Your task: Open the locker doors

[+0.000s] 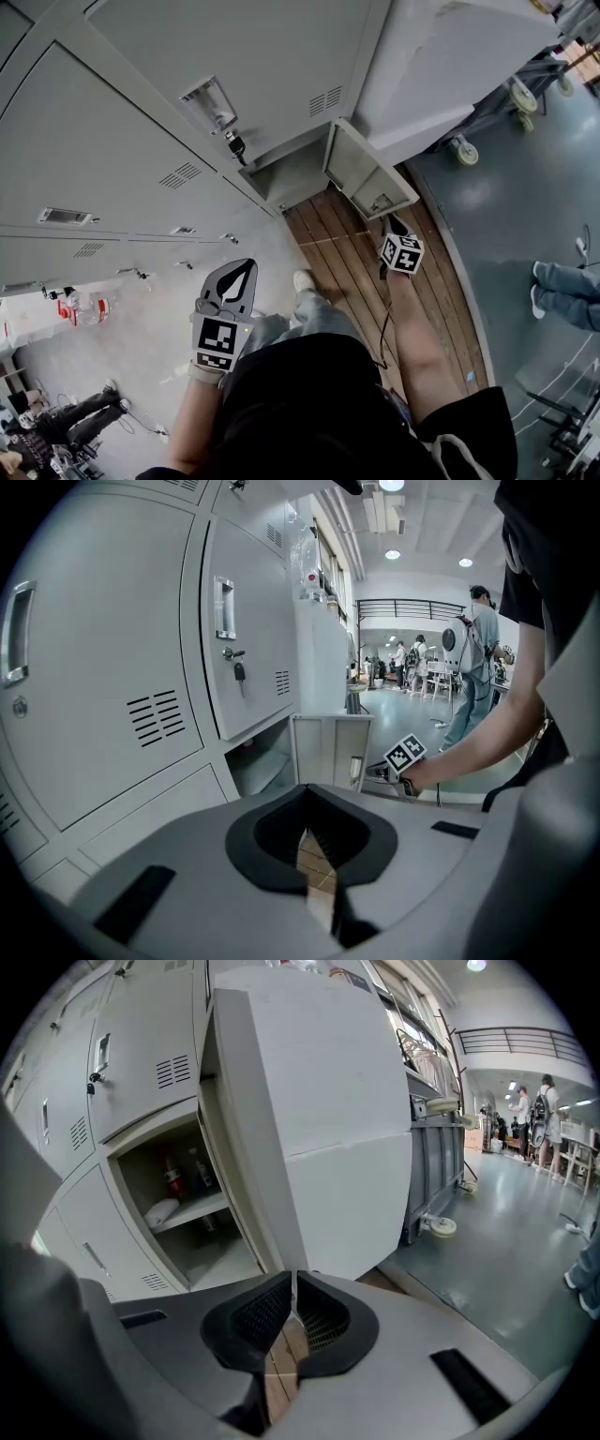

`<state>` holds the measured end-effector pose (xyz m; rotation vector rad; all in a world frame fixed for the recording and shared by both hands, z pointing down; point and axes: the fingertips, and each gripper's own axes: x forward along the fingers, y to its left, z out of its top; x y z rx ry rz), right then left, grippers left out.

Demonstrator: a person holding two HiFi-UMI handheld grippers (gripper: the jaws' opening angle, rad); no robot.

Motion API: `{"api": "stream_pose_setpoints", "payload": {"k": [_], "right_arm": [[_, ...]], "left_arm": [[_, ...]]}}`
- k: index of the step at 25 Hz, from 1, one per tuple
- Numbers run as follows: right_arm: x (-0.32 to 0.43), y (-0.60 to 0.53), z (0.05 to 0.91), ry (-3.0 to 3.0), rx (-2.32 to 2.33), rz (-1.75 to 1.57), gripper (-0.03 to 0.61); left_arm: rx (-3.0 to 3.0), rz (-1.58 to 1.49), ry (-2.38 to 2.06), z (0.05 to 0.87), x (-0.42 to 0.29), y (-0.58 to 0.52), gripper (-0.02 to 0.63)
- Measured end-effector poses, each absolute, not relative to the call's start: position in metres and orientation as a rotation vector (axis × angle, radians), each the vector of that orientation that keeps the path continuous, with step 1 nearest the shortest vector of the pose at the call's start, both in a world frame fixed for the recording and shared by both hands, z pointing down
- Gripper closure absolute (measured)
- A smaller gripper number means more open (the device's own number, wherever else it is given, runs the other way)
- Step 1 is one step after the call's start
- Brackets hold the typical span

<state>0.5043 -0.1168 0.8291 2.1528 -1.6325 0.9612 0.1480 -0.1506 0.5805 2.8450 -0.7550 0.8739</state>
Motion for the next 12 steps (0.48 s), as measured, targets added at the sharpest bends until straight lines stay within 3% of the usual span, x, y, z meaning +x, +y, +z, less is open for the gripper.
{"api": "stream_pose_setpoints", "payload": {"k": [12], "right_arm": [[0.494,-0.106,0.794,-1.592,2.261,0.918,0.537]], "left_arm": [[2.859,0.830,-0.777,0.571,0.125,-0.149,0.597]]}}
